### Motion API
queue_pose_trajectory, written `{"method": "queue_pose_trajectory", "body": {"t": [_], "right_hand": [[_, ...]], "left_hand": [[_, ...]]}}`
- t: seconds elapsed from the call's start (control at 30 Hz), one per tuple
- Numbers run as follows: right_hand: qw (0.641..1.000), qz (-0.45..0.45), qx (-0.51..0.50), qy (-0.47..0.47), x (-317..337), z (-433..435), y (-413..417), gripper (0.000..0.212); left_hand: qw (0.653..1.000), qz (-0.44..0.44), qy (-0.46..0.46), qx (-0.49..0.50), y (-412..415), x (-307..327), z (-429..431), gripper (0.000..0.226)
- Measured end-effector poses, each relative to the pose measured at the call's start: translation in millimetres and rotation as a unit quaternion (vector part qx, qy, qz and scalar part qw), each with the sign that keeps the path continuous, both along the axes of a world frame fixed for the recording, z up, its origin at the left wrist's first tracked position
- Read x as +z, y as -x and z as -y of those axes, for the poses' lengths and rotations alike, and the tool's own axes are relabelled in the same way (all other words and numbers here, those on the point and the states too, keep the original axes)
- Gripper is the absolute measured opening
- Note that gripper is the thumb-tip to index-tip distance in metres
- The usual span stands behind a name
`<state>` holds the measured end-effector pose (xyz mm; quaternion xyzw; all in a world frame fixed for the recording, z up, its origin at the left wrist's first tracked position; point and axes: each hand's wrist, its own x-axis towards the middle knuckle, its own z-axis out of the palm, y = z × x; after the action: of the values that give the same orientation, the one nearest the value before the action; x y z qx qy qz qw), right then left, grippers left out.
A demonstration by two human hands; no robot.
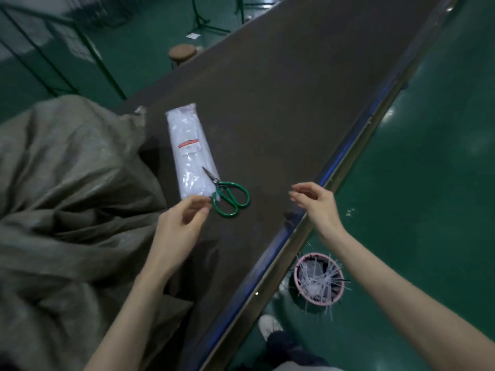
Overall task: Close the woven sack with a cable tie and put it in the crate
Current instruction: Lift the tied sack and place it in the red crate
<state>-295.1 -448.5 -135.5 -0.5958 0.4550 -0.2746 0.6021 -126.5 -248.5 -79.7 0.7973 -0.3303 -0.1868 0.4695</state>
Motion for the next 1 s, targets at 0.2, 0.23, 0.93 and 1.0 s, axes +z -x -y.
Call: {"method": "queue_pose_trajectory", "body": {"t": [0.2,0.23,0.93,1.0], "right_hand": [[0.982,0.092,0.164,0.022,55.8,-68.5,-84.9,0.019],[0.980,0.097,0.170,0.019,59.1,-73.0,-90.2,0.019],[0.913,0.045,0.307,0.264,101.2,-207.4,-255.8,0.051],[0.911,0.005,0.295,0.288,102.1,-205.3,-263.7,0.064]], "left_hand": [[0.991,0.030,0.081,0.104,-20.5,52.2,-81.6,0.016],[0.990,0.037,0.081,0.108,-21.7,55.0,-86.2,0.016],[0.863,0.101,-0.053,0.493,-86.5,27.9,-286.7,0.058],[0.857,0.066,-0.070,0.507,-99.5,22.7,-288.9,0.065]]}}
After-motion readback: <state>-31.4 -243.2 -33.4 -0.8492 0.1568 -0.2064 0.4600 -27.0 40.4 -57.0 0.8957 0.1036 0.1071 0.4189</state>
